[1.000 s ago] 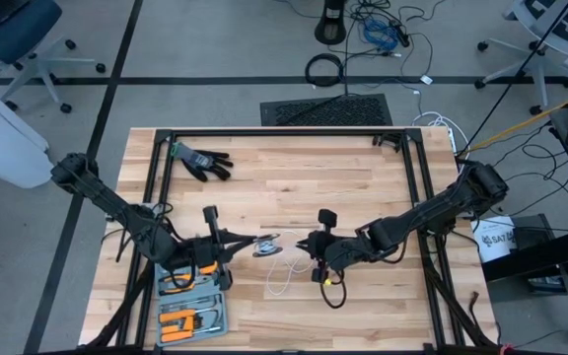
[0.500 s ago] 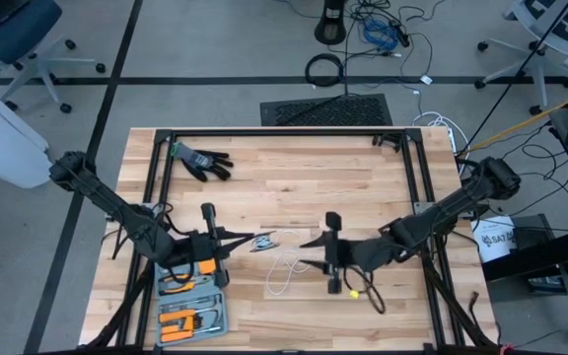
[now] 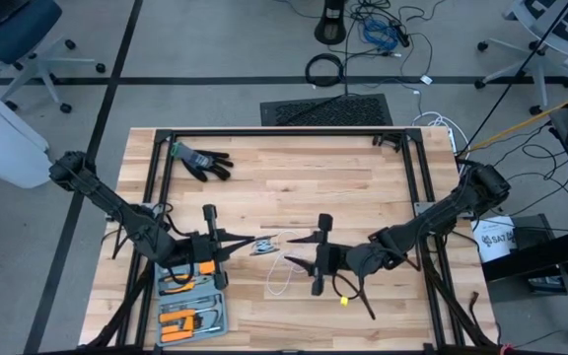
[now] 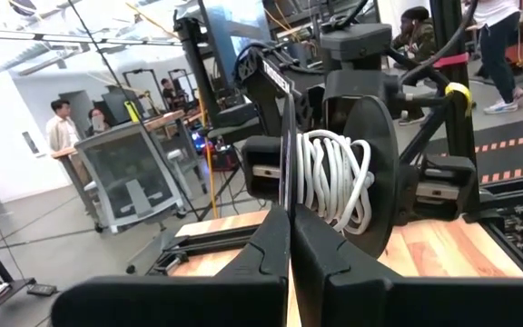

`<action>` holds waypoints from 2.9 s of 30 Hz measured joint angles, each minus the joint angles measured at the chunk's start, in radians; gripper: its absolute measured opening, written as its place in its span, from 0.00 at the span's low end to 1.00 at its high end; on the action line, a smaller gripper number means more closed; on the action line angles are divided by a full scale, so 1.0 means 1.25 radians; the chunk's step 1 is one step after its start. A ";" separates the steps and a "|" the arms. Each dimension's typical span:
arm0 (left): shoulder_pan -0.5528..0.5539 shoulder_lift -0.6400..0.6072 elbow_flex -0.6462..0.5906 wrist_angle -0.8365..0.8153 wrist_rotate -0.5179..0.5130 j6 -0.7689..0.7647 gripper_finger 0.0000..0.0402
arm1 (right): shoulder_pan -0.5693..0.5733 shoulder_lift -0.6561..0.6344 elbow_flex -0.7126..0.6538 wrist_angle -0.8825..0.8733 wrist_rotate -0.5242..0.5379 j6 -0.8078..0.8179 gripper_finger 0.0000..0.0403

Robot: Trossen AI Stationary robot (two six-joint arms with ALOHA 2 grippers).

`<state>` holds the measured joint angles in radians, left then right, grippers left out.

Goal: Coil cords
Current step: Uncoil the white cable wire from the spool

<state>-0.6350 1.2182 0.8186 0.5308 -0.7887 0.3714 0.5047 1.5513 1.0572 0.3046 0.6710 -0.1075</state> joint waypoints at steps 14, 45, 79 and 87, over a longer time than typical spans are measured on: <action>0.018 0.003 0.000 -0.002 0.026 -0.022 0.00 | -0.026 0.042 0.000 0.004 -0.058 0.061 0.26; 0.033 0.003 0.000 -0.197 0.007 0.000 0.00 | 0.047 -0.063 0.000 0.046 0.014 0.070 0.00; 0.023 0.019 0.003 0.032 -0.102 0.009 0.00 | -0.048 0.104 0.000 0.024 -0.118 0.132 0.00; -0.015 0.019 0.034 0.030 -0.100 0.028 0.00 | -0.054 0.068 0.000 -0.138 -0.118 0.181 0.00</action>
<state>-0.6537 1.2421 0.8614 0.5688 -0.9136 0.4068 0.4368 1.6365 1.0569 0.1317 0.5239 0.1188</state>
